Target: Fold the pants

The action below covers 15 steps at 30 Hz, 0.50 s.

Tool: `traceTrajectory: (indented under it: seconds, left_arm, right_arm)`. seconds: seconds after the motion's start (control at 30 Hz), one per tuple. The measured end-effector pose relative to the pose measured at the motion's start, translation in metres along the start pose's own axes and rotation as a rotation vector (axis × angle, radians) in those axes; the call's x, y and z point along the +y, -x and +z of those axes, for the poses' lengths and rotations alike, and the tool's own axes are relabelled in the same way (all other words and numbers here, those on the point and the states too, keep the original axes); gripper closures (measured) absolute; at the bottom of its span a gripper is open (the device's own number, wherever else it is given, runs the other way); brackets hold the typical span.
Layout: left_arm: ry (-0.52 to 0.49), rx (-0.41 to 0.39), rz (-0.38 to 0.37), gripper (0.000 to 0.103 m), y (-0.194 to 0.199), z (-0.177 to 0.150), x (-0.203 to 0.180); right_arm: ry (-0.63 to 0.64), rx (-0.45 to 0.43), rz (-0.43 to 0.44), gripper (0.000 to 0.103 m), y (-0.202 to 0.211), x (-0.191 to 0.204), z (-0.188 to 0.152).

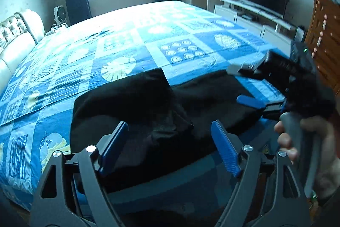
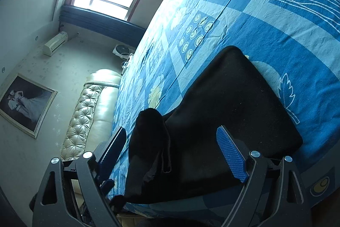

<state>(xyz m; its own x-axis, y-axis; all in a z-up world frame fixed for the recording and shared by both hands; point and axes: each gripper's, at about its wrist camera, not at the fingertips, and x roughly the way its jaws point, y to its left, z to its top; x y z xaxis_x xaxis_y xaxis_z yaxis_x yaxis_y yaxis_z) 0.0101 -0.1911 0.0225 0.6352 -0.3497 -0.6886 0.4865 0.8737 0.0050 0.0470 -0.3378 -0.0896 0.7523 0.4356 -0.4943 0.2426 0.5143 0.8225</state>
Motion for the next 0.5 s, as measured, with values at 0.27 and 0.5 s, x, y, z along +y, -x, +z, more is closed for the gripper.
traceTrajectory:
  seconds: [0.27,0.5]
  left_arm:
    - [0.151,-0.019,0.14,0.014,0.031,-0.033,0.112]
    - [0.335,0.064,0.152,0.014,0.026,-0.071,0.179]
  right_arm:
    - [0.087,0.163,0.016,0.017,-0.047,0.031,-0.016]
    - [0.112,0.265,-0.019,0.017,-0.096,0.039,-0.025]
